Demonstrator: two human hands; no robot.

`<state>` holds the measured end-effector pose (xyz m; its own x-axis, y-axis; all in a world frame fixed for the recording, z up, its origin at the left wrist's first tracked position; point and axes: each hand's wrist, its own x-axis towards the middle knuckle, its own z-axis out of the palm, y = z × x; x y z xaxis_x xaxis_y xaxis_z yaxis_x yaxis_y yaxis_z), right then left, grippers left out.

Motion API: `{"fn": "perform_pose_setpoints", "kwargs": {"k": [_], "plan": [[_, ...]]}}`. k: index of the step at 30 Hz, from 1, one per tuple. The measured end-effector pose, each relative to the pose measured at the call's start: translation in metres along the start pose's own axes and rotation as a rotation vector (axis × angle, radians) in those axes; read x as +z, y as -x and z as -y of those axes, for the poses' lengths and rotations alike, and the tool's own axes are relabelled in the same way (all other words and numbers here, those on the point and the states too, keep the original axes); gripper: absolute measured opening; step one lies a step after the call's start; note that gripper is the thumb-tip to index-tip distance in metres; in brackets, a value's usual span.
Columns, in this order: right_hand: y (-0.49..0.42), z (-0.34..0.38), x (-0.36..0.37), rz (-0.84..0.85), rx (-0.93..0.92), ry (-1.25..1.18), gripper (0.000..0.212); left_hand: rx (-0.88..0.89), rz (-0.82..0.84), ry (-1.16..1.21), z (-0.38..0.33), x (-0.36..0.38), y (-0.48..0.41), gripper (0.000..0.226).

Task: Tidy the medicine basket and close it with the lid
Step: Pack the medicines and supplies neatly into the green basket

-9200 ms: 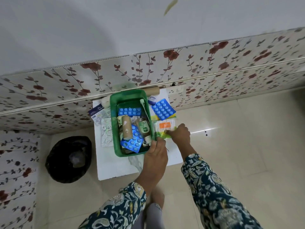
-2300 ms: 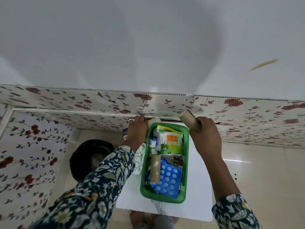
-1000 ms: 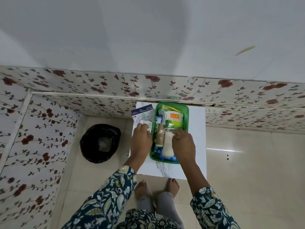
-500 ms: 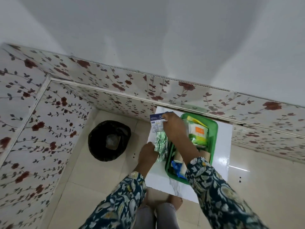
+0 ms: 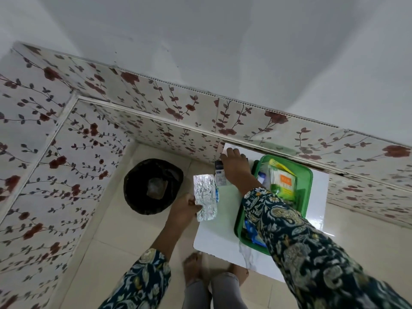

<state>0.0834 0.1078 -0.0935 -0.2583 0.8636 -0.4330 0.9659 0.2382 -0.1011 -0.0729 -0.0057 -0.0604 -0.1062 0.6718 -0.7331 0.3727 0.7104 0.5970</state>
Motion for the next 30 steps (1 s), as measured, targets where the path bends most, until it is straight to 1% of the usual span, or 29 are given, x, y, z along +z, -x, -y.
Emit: {"fn": "perform_pose_setpoints", "kwargs": {"k": [3,5,7,11,13,15,17,19,21,22,23,25,27,28,30], "plan": [[0.003,-0.002,-0.001,0.056,0.04,-0.005,0.054,0.002,-0.007,-0.001,-0.004,0.001,0.003,0.027],[0.005,-0.002,0.001,0.063,0.031,0.046,0.059,-0.004,0.006,-0.01,-0.006,0.002,0.003,0.019],[0.006,-0.004,0.005,0.052,0.023,0.081,0.056,-0.005,0.008,-0.025,-0.009,0.004,0.004,0.009],[0.007,-0.008,-0.001,0.027,-0.008,0.11,0.038,-0.009,-0.005,-0.013,-0.012,0.005,0.007,0.007],[0.011,-0.004,-0.011,-0.009,-0.03,0.007,0.034,0.002,-0.018,-0.012,-0.015,0.003,0.011,0.01],[0.019,0.001,-0.025,-0.095,0.01,-0.209,0.028,0.043,-0.047,-0.033,-0.021,0.0,0.017,0.012],[0.037,0.001,-0.042,-0.225,0.137,-0.483,0.021,0.098,-0.055,-0.028,-0.032,-0.002,0.028,0.008],[0.064,-0.009,-0.053,-0.341,0.328,-0.81,0.023,0.144,-0.016,-0.038,-0.044,0.003,0.042,0.007],[0.1,-0.027,-0.055,-0.443,0.53,-1.118,0.025,0.167,0.05,-0.105,-0.056,0.014,0.052,0.007],[0.121,-0.037,-0.053,-0.486,0.626,-1.22,0.026,0.177,0.08,-0.165,-0.064,0.023,0.058,0.01],[0.14,-0.047,-0.048,-0.516,0.708,-1.282,0.028,0.194,0.105,-0.229,-0.07,0.032,0.061,0.012],[0.17,-0.062,-0.037,-0.535,0.844,-1.313,0.03,0.216,0.139,-0.378,-0.08,0.054,0.066,0.005],[0.187,-0.071,-0.027,-0.496,0.936,-1.314,0.032,0.222,0.114,-0.544,-0.085,0.076,0.072,0.025],[0.19,-0.072,-0.024,-0.463,0.948,-1.314,0.035,0.221,0.099,-0.61,-0.086,0.085,0.074,0.028],[0.192,-0.071,-0.023,-0.376,0.914,-1.249,0.045,0.23,0.07,-0.705,-0.084,0.098,0.078,0.011]]}}
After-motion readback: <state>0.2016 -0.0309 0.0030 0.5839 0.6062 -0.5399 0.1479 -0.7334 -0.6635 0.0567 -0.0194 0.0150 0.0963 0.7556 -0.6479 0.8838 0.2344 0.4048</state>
